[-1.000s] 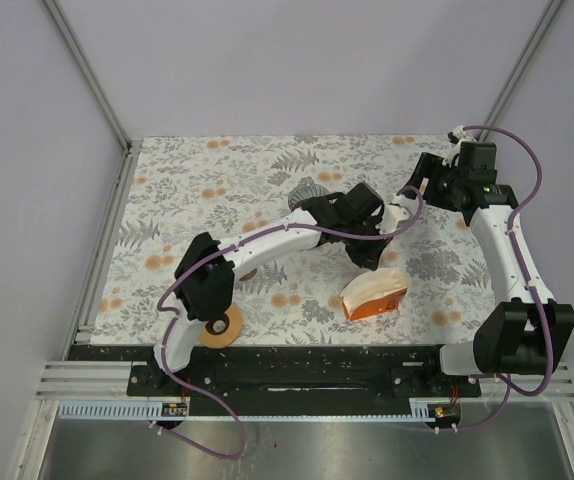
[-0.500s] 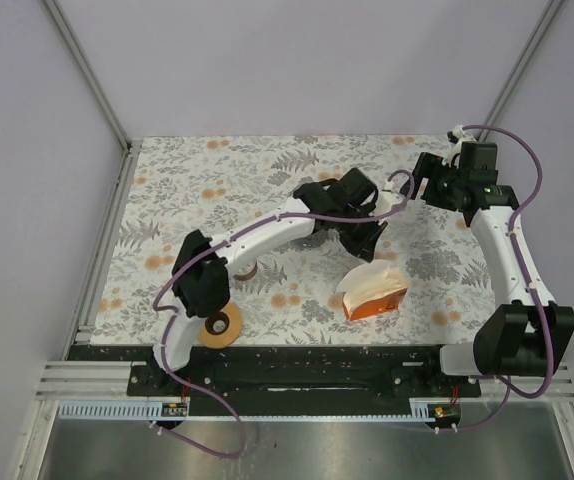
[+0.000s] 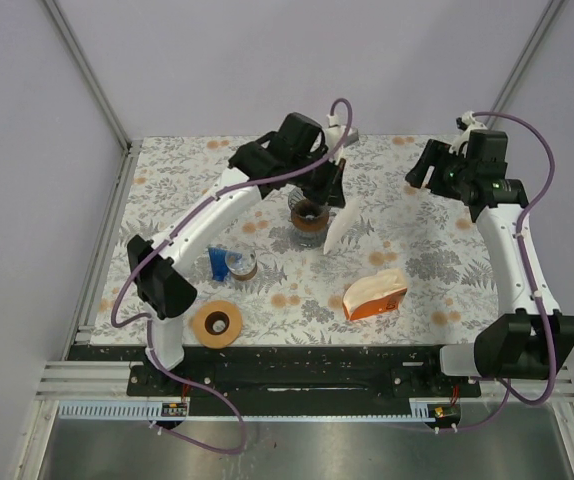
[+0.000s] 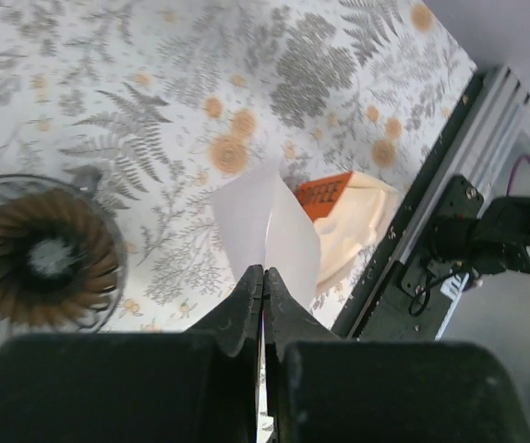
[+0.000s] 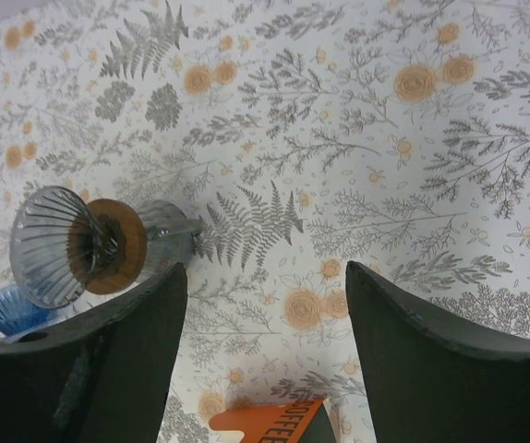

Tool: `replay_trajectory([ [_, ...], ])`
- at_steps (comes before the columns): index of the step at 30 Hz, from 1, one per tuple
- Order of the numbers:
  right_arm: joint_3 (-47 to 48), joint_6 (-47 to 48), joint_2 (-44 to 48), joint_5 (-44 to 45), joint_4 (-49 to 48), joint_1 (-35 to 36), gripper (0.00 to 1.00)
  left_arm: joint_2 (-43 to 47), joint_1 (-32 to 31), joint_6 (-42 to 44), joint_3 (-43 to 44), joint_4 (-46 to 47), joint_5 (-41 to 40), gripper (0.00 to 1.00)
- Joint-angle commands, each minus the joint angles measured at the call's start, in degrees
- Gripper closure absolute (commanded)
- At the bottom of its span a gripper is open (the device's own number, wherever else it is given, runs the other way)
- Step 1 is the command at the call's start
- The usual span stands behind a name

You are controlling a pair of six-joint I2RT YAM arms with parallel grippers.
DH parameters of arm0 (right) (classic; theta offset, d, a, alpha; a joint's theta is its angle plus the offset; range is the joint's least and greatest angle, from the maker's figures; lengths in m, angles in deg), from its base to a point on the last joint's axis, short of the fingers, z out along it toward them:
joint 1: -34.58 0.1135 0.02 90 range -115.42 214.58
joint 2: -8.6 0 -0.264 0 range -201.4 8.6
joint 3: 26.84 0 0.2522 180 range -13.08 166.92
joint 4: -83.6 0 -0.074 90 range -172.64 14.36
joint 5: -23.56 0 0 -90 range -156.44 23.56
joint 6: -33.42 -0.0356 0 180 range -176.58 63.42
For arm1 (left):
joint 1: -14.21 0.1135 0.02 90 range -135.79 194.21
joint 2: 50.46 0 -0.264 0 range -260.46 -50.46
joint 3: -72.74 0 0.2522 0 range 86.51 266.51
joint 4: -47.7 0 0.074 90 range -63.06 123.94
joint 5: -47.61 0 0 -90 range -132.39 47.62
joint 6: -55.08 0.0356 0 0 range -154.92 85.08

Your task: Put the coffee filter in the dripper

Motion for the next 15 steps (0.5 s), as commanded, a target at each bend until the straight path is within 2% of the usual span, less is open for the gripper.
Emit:
replay_trajectory([
  [1,6.1,-1.6,1.8,4.4,-0.5,3.7,0.24,4.1,4.0,-4.8,2.0,0.8,-2.9,1.00],
  [5,11.7,1.1,-1.0,12.1,-0.7,15.4,0.23,6.5,7.9,-9.6,1.3,1.8,-6.7,1.00],
  [11,13.9,-4.2,-4.5,7.9,-8.0,24.6,0.21,10.0,9.5,-11.2,-1.3,3.0,-16.9,1.00],
  [15,16.5,-6.9,-8.6,8.5,-9.7,30.1,0.21,10.6,10.6,-12.1,-1.2,3.3,-18.1,1.00],
])
